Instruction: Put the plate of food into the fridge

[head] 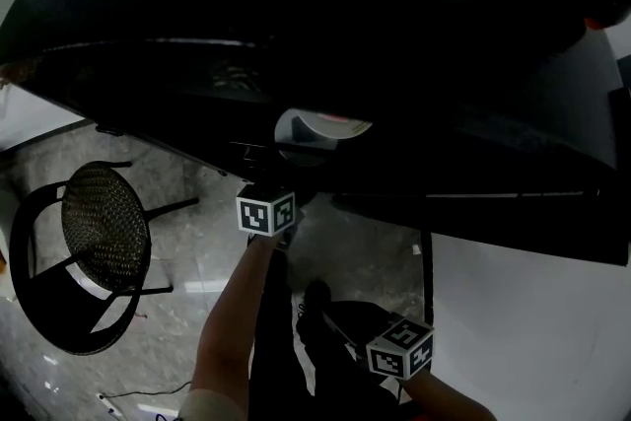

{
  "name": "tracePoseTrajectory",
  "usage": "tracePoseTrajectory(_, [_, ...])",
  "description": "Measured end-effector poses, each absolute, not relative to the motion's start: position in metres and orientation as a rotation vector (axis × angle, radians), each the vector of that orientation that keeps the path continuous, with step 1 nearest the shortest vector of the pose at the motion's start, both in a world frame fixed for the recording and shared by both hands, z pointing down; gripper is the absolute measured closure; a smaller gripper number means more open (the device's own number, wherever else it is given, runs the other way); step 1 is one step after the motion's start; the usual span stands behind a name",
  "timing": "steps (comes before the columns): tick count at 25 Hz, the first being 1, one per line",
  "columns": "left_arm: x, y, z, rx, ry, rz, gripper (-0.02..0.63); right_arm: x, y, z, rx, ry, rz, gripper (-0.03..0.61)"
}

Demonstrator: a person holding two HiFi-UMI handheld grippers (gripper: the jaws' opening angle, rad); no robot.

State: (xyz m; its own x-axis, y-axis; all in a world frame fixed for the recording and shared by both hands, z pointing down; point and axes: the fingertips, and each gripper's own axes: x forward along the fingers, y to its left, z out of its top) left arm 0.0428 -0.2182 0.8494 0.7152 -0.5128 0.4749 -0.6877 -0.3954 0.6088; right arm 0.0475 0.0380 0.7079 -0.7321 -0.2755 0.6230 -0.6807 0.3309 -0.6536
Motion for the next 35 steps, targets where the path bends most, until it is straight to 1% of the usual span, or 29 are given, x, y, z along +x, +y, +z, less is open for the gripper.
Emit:
tracePoseTrajectory(7, [0.036,-0.192,0.820,2.211,-0.889,0.331,0.261,0.049,0.027,0.697,0.856,-2.222,1.351,0.555])
tracePoseTrajectory(15, [0.006,-0.151,0.746,2.362,-0.759,0.535,0.269,0.050,0.013,0.644,0.833,-2.265,1.286,0.555])
tracePoseTrajectory(16, [0.004,-0.146,0.735,2.374,-0.749,0.535,0.297,0.052,0.013,0.637,0.832,-2.267,1.277,0.555])
tracePoseTrajectory(17, [0.001,-0.146,0.722,2.399,-0.752,0.534,0.377,0.054,0.010,0.631,0.832,-2.275,1.260,0.555])
tracePoseTrajectory(18, [-0.002,-0.148,0.709,2.432,-0.763,0.536,0.479,0.054,0.006,0.625,0.833,-2.286,1.241,0.555])
tracePoseTrajectory(19, [-0.006,-0.149,0.698,2.461,-0.771,0.542,0.560,0.054,0.004,0.619,0.834,-2.297,1.225,0.555])
tracePoseTrajectory(20, [-0.009,-0.147,0.688,2.477,-0.770,0.548,0.591,0.053,0.004,0.615,0.835,-2.303,1.217,0.555])
tracePoseTrajectory(23, [-0.017,-0.132,0.666,2.480,-0.756,0.552,0.604,0.052,0.011,0.602,0.830,-2.306,1.208,0.555])
tracePoseTrajectory(32, [-0.027,-0.089,0.609,2.497,-0.751,0.569,0.604,0.034,0.012,0.557,0.738,-2.359,1.160,0.555])
tracePoseTrajectory(35, [-0.030,-0.081,0.593,2.531,-0.786,0.627,0.604,0.028,0.011,0.542,0.710,-2.393,1.132,0.555])
